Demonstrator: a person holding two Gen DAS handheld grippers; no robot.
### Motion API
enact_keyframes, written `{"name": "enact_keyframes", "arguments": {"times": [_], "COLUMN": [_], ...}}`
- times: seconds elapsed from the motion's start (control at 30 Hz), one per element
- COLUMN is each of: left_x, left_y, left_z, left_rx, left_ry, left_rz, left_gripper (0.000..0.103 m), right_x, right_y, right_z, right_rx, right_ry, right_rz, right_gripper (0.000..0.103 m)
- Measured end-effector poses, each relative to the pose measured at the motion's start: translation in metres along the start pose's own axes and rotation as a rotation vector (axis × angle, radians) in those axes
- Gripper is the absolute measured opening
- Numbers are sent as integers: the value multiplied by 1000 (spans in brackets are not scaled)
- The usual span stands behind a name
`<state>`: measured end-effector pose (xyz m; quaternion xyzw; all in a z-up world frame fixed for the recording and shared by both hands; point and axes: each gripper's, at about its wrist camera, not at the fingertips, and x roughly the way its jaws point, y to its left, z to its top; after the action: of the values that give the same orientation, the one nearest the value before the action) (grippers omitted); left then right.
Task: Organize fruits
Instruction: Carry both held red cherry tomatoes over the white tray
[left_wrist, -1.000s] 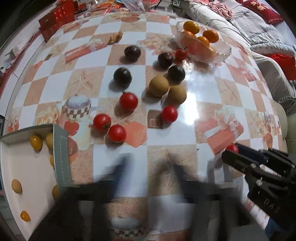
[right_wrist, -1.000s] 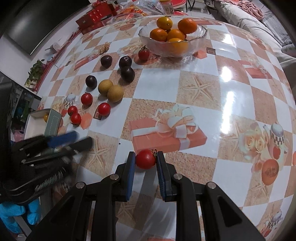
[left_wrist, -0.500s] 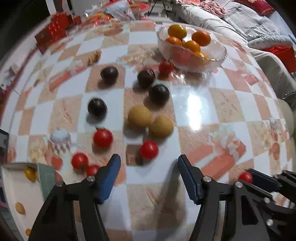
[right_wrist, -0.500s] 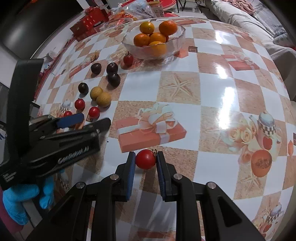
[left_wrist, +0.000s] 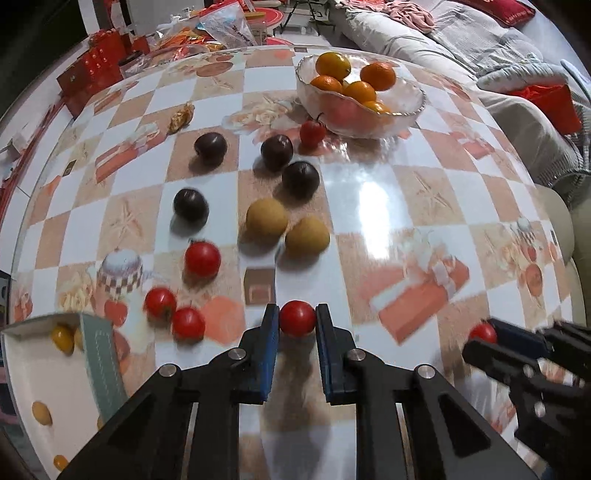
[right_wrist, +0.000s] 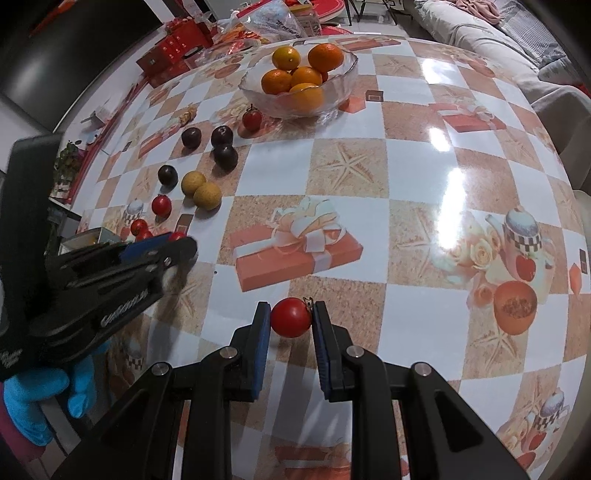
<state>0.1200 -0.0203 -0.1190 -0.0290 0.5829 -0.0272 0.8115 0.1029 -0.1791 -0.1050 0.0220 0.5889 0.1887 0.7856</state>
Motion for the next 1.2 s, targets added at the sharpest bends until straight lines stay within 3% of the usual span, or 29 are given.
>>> {"name": "enact_keyframes", "arguments": {"times": [0.43, 0.8, 1.2], "left_x": [-55, -99, -109], "left_y": [33, 100, 170], "left_z": [-37, -67, -118], "left_rx": [-68, -172, -285], "left_ry": [-33, -75, -37], "left_rz": [-35, 17, 91], "left_gripper": [21, 21, 21], "right_x": [-3, -3, 13], "right_y": [43, 110, 195], "right_z": [-4, 2, -1], "right_rx": [-59, -165, -296], "right_ry": [15, 22, 62], "right_rz": [21, 63, 128], "right_gripper": [25, 25, 25]}}
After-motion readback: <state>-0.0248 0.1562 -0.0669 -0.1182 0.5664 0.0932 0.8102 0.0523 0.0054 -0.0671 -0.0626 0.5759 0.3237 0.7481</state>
